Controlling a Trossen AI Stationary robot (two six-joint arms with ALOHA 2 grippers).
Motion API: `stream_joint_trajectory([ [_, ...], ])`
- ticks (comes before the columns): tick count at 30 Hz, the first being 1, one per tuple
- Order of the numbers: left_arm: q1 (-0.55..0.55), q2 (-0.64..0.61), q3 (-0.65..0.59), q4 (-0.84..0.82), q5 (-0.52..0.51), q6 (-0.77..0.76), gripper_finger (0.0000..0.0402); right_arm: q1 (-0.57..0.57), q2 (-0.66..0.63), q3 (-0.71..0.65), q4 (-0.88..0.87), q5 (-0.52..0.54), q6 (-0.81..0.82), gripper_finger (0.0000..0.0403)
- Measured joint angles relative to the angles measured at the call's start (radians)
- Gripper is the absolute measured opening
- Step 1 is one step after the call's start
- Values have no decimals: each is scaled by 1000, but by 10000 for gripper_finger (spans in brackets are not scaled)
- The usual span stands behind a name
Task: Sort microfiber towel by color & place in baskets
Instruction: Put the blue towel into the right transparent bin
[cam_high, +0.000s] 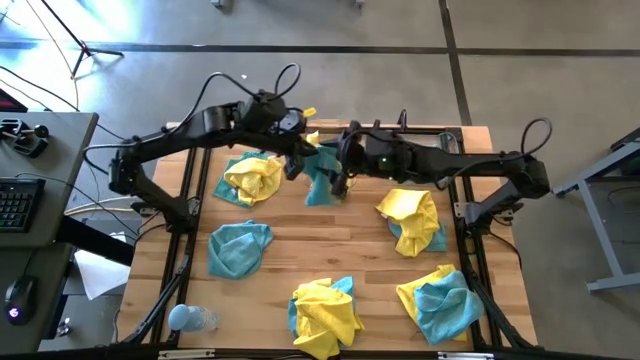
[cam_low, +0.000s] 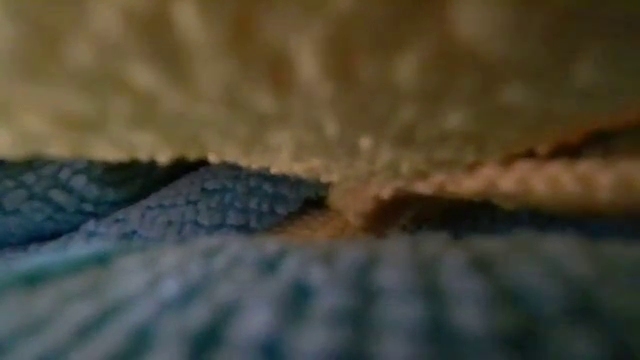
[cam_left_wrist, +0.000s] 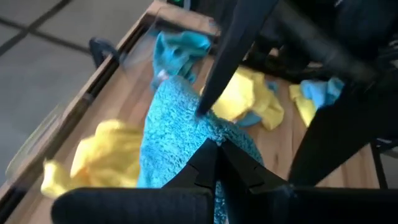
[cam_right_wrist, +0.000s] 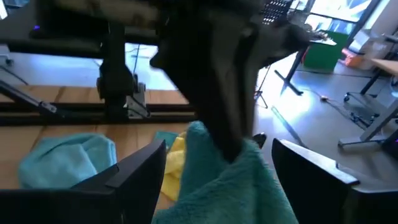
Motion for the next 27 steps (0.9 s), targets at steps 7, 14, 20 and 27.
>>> stream_joint_trajectory([
  [7,0,38,90,16,1,19,0,-17,5,0,-131,56,71,280],
  [14,0,35,91,125,6,19,0,-62,17,-1,-131,30,67,160],
  [20,0,40,90,150,-63,16,2,-103,17,0,-153,-32,0,19],
  [27,16,38,90,156,-178,-29,36,-147,-7,-1,-285,-60,-21,25],
])
